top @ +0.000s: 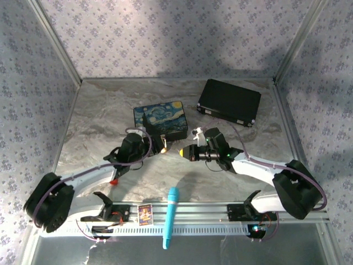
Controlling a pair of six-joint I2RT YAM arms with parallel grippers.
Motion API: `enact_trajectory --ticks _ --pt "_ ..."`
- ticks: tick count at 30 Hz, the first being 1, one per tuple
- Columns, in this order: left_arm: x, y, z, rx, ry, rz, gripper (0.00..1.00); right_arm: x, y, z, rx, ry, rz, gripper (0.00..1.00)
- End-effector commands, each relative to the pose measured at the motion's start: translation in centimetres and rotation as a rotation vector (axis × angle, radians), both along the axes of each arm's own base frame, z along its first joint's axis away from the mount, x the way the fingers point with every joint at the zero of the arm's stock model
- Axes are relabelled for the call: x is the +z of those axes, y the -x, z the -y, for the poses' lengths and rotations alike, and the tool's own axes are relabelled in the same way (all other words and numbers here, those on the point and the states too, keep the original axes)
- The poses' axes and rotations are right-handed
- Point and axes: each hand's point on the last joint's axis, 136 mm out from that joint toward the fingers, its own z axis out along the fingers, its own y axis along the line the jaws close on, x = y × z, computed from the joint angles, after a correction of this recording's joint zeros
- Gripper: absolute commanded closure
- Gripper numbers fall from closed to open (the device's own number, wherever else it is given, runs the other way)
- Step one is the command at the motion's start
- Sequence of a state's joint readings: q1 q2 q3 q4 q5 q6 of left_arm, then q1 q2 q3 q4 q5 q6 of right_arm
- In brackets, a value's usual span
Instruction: Unlock the padlock with the key
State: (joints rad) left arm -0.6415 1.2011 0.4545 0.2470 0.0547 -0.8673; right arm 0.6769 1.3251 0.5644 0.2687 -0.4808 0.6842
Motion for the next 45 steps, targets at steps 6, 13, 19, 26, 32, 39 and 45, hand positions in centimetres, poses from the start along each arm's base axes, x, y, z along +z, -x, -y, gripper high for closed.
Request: enact_trajectory --ticks 6,13,19,26,32,39,45 --pt "-0.6 -2.0 3.4 -0.114 0.020 0.037 0.30 -1.1 -0.9 0.2 -0.023 0.044 -0.020 1.00" --pt "-2.9 -2.4 4.1 -0.095 -0.055 0.005 0.38 -2.2 -1.2 0.5 -0.046 0.058 -0.053 1.00" --pt "-4.7 -2.1 3.8 -0.070 -0.123 -0.006 0.48 -3.1 -1.3 0.5 -0.053 0.064 -0.073 1.00" --pt "-5.8 -2.3 2.7 -0.014 -0.207 0.006 0.53 -3.5 -2.1 -0.2 -0.057 0.043 -0.086 1.00" --pt "-6.5 -2.4 3.8 -0.029 -0.183 0.016 0.53 -4.3 -2.8 -0.7 -0.061 0.015 -0.120 1.00" --pt "-6.2 -2.4 4.6 -0.025 -0.141 0.023 0.71 -4.8 -3.2 -1.2 -0.061 0.000 -0.131 1.00" --pt "-6.1 -2.5 4.8 -0.001 -0.096 0.008 0.84 -5.3 -3.8 -1.2 -0.076 -0.045 -0.164 1.00"
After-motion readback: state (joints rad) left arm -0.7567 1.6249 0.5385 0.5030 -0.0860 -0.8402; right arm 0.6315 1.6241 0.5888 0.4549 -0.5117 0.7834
